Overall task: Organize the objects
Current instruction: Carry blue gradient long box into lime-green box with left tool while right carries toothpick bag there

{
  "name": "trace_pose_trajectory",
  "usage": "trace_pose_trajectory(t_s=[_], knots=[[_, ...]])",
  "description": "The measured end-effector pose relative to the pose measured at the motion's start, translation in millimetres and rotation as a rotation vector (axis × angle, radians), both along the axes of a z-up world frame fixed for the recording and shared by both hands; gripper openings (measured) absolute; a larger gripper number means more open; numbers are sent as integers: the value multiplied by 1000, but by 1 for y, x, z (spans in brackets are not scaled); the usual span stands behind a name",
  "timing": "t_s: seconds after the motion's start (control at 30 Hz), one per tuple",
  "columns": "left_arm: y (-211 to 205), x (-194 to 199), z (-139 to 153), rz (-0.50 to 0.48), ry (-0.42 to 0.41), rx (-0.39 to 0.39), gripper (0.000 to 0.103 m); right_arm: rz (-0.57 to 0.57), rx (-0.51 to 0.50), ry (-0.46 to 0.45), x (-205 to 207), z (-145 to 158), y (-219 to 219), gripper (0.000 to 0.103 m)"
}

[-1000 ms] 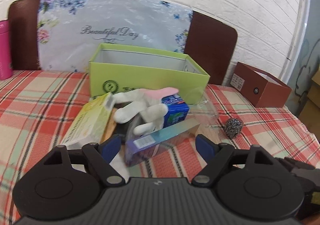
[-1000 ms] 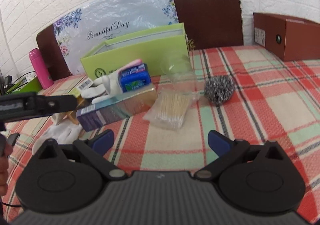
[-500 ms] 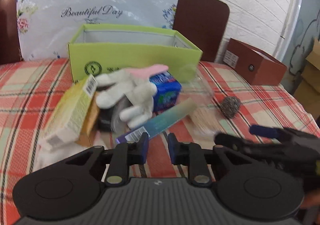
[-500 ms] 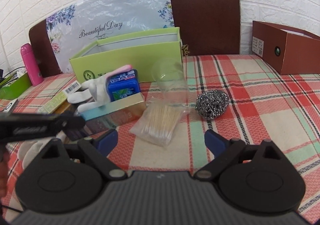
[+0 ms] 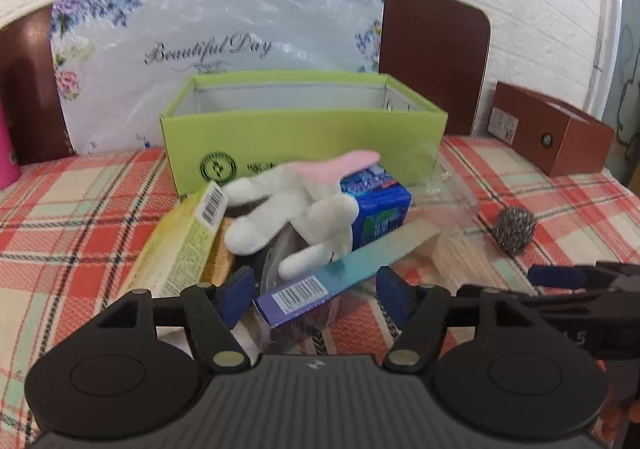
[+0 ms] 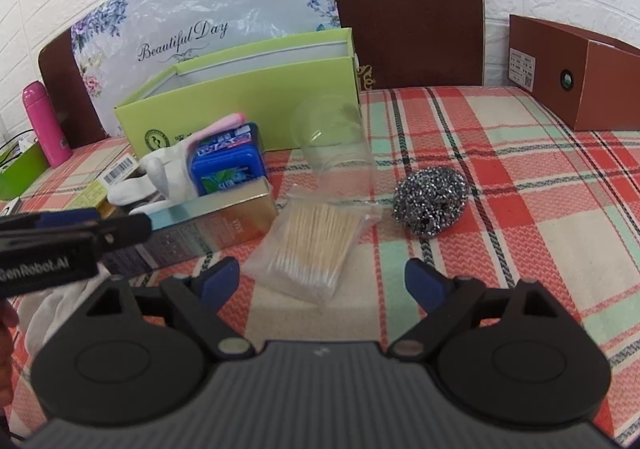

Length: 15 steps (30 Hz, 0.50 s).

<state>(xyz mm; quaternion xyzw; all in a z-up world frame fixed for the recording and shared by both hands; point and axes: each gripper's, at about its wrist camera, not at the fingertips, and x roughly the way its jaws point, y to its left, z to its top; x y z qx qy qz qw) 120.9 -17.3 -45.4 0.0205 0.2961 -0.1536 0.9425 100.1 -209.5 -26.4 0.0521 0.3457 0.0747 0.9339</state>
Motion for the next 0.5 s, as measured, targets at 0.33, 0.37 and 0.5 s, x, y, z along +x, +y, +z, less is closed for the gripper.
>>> trace_pose_trajectory(t_s=[0.33,0.37,0.5], knots=[[18,-21,-13,-64,256,-203,30,1,23,50,-1,-4,-2,91],[19,-25,-13,-57,250,-199,30,7,36,46,-3,-4,-3,91],[22,-29,-10,38,191,-149,32,-9,2,40,5,-6,-2,91]])
